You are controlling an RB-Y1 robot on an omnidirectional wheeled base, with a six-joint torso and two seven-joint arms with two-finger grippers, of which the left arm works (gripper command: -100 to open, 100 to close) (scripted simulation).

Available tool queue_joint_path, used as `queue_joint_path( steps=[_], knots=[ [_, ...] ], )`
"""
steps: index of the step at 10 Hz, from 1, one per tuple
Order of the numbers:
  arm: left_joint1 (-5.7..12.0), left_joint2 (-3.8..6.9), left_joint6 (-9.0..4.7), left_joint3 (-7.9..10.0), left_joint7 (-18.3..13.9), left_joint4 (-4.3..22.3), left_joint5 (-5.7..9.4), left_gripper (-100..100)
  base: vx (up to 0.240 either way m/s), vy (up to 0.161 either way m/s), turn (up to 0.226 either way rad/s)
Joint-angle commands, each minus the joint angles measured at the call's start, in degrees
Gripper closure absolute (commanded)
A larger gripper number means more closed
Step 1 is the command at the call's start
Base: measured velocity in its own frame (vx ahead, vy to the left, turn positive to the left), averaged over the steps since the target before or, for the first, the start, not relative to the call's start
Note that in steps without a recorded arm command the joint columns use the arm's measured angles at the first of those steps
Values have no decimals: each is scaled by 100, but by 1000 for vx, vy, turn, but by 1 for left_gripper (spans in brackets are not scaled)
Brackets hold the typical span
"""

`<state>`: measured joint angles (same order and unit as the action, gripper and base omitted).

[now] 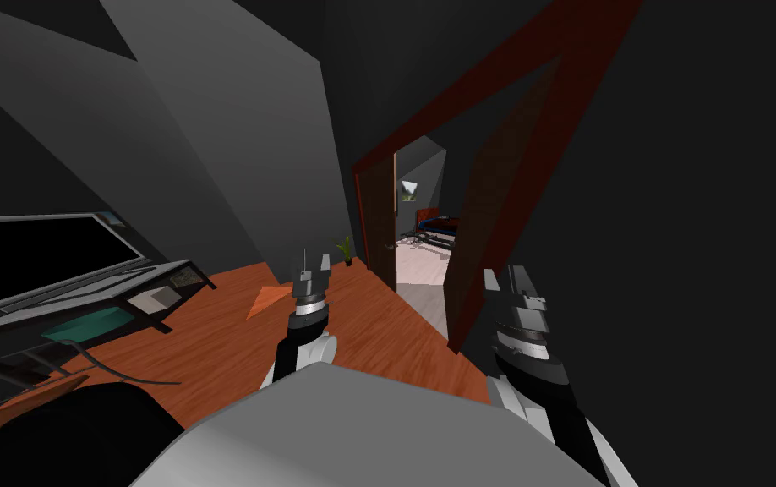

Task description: Push the door open

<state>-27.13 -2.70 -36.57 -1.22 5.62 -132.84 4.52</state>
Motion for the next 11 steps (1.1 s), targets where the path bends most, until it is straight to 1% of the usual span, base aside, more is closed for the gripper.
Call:
queue_joint_path(
  steps=[1,4,5,7,8,11],
  knots=[
    [78,83,-20,-34,-17,198,-5,-100,14,80,-36],
    [176,170,-46,-77,-37,443,-12,-100,131,39,-35],
    [230,215,-60,-101,-49,579,-16,-100,106,26,-37],
    [300,265,-78,-131,-63,756,-21,-100,89,45,-32],
    [371,315,-96,-162,-78,933,-26,-100,101,77,-48],
    [491,389,-127,-214,-104,1236,-34,-100,100,47,-36]
  ],
)
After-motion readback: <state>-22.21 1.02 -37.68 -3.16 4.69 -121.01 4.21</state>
